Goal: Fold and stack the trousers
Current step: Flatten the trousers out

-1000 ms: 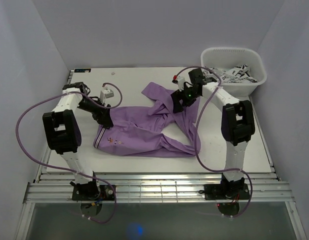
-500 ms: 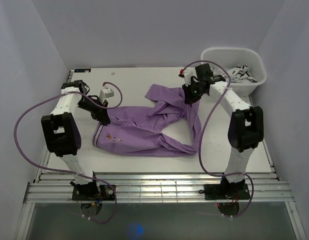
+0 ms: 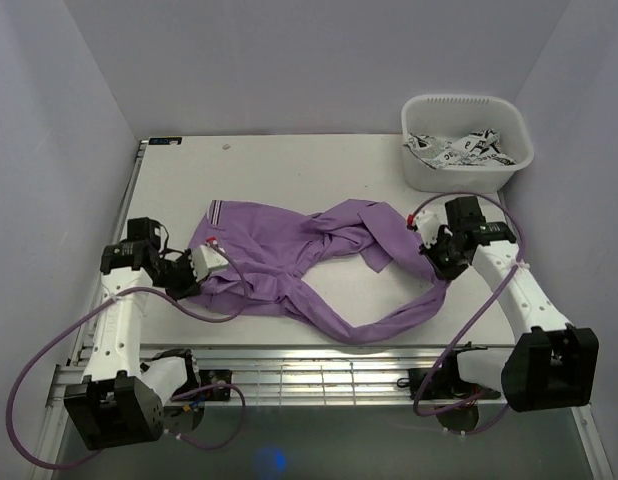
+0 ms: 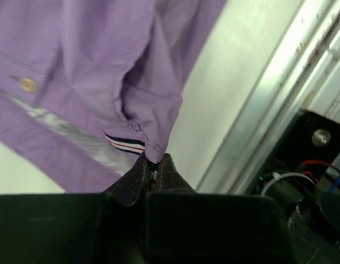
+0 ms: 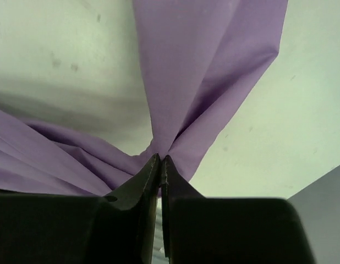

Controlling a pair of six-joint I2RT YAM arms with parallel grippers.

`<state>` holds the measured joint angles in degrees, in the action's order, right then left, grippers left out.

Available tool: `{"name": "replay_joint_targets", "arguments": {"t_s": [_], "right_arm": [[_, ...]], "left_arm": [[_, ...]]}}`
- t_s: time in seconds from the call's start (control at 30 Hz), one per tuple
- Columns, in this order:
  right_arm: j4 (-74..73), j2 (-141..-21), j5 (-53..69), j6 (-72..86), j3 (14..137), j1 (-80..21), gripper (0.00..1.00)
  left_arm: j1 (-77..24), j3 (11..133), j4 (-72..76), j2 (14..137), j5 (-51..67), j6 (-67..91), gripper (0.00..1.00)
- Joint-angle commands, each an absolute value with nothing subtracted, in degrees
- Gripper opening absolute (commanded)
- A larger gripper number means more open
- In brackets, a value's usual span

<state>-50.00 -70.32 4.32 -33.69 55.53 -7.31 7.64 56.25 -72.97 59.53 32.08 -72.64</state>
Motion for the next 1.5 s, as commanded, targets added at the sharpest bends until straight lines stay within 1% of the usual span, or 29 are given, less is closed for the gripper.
{"name": "replay_joint_targets", "arguments": {"t_s": [0.0,0.03,0.07,0.1,0.13,0.17,0.2,0.23,0.27,0.3,0.33,0.37,0.4,0.5,0.57,0.63,0.7,0.73,0.8,0.83,0.9,0.93,0.97,1.1,1.2,1.23,1.3,1.33,1.47], "right_arm": [[-56.16,-64.61,-1.83,-41.38,49.67,-7.47,0.08],[-57.03,-63.64,-1.85,-42.70,48.53,-7.47,0.29],[-58.87,-61.98,-1.15,-44.19,47.99,-7.30,0.45],[-59.32,-61.27,-0.71,-44.73,48.42,-7.29,0.58],[-59.67,-60.65,-0.62,-45.26,49.47,-7.29,0.80],[-59.76,-60.38,2.69,-45.61,52.70,-7.29,0.85],[-59.68,-60.64,3.86,-45.53,54.91,-7.29,0.88],[-59.42,-61.25,4.91,-45.18,57.37,-7.29,0.90],[-58.98,-63.52,7.27,-44.83,59.92,-7.29,0.91],[-58.19,-64.76,8.43,-43.26,64.81,-7.29,0.91],[-57.14,-66.17,9.83,-42.46,66.95,-7.29,0.91],[-55.91,-68.88,12.71,-41.49,68.97,-7.29,0.91],[-52.59,-70.21,14.05,-38.35,72.13,-7.29,0.90],[-46.70,-77.85,20.47,-34.47,77.67,-7.47,0.86],[-44.39,-85.20,23.71,-30.07,80.75,-8.52,0.83],[-42.11,-90.06,24.43,-27.35,85.49,-10.27,0.82],[-40.35,-96.48,23.56,-26.20,87.79,-11.68,0.82],[-40.95,-98.68,22.34,-26.19,90.67,-12.91,0.80],[-42.44,-103.79,19.43,-26.63,92.54,-13.18,0.74],[-42.80,-104.67,18.21,-26.72,91.59,-13.18,0.67],[-42.19,-104.33,13.90,-28.82,87.91,-13.10,0.61],[-41.49,-103.46,12.32,-29.70,85.45,-12.92,0.56],[-40.18,-101.53,9.52,-31.45,80.12,-12.83,0.56],[-37.18,-97.22,1.43,-35.31,67.35,-11.87,0.56],[-35.51,-93.96,-5.26,-39.35,59.36,-9.06,0.45],[-35.59,-92.39,-6.93,-40.42,57.93,-6.44,0.34],[-36.03,-90.89,-8.60,-42.35,54.78,-3.27,0.20],[-36.38,-89.14,-9.31,-45.15,53.89,-0.55,0.09],[-39.02,-83.77,-10.90,-51.32,52.29,7.63,0.08]], "left_arm": [[7.82,48.18,-73.04,57.58,22.77,-77.17,0.00],[7.74,46.86,-72.34,57.31,21.72,-76.73,0.03],[7.82,45.63,-71.72,57.22,20.49,-74.73,0.11],[8.00,45.79,-71.20,57.13,20.30,-73.75,0.29],[8.35,46.31,-70.76,57.48,20.65,-73.22,0.39],[9.48,48.41,-70.06,57.65,21.96,-72.60,0.48],[10.01,49.91,-69.35,57.92,23.02,-70.51,0.74],[10.54,51.57,-68.30,59.14,24.16,-69.44,0.77],[11.42,55.77,-68.03,60.19,25.65,-68.48,0.79],[11.86,58.07,-67.68,61.42,28.97,-65.42,0.80],[12.13,60.62,-67.50,63.00,30.83,-63.74,0.80],[12.65,63.25,-67.50,66.50,32.68,-61.98,0.80],[13.00,68.59,-67.33,68.36,36.44,-58.13,0.80],[13.62,76.61,-64.70,75.74,42.78,-51.79,0.81],[13.62,79.18,-61.01,79.78,44.64,-45.46,0.81],[13.62,81.90,-58.20,86.20,45.44,-39.85,0.82],[13.62,83.31,-56.87,92.94,44.83,-37.19,0.86],[13.62,83.93,-54.86,94.73,43.08,-35.79,0.86],[13.62,83.76,-51.44,98.52,41.58,-32.18,0.86],[13.62,83.15,-50.37,99.40,40.62,-31.30,0.86],[13.45,82.53,-47.39,100.89,39.64,-28.84,0.84],[13.27,82.09,-46.50,102.29,39.29,-28.05,0.83],[13.10,81.31,-45.62,103.17,37.89,-26.73,0.82],[11.25,79.19,-40.97,106.87,32.53,-24.44,0.80],[10.02,78.58,-39.03,110.03,27.54,-23.21,0.72],[9.85,78.49,-38.68,111.43,26.55,-22.86,0.63],[9.93,77.70,-37.10,112.23,23.58,-22.15,0.53],[10.02,77.26,-36.48,112.41,22.95,-21.89,0.48],[9.93,75.50,-35.07,112.85,20.13,-21.45,0.40]]}}
